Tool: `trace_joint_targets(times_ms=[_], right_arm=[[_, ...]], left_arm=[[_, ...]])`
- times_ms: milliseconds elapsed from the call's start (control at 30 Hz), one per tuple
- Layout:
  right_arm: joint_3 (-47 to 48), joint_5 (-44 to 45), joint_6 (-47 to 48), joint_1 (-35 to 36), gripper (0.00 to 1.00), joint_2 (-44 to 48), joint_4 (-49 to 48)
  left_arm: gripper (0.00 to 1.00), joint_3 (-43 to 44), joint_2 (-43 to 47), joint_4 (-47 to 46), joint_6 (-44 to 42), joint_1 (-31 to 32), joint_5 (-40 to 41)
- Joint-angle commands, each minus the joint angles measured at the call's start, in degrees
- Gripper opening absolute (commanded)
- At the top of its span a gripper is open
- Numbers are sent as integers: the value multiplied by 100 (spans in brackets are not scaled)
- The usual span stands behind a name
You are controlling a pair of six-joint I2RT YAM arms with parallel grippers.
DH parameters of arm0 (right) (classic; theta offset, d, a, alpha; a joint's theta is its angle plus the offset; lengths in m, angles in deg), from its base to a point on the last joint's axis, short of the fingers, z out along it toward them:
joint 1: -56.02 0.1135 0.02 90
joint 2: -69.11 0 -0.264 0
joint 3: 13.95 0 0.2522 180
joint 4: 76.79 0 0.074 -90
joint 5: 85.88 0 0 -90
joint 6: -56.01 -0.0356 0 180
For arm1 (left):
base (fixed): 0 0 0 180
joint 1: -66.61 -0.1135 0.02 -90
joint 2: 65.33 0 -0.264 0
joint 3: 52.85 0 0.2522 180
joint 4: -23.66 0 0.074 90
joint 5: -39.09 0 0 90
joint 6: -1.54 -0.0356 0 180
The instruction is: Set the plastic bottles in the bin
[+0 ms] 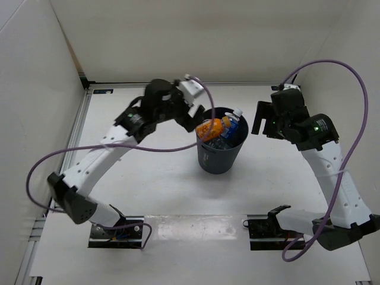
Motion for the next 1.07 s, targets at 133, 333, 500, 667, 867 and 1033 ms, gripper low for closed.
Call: trace_joint_targets(times_ms=[133, 333, 500, 667, 867, 1033], right_arm=[[105, 1960, 85, 894, 90, 1, -156], [78, 1774, -188, 727, 90, -17, -244], [-71, 2169, -232, 893, 90, 44, -350], [-334, 2337, 180, 1403, 90, 176, -385], [-432, 2241, 348, 1615, 90, 203, -324], [-493, 2257, 269, 1483, 90, 282, -288]], left_arm=[[100, -917, 1898, -340, 695, -896, 1284], [100, -1506, 2286, 167, 1597, -1231, 2397], [100, -2729, 3233, 470, 2760, -2196, 3639], [100, -4194, 4254, -435, 3358, -2944, 3920], [100, -4778, 4616, -623, 2577, -3024, 3797], [100, -4787, 4484, -280, 2558, -3068, 4244]])
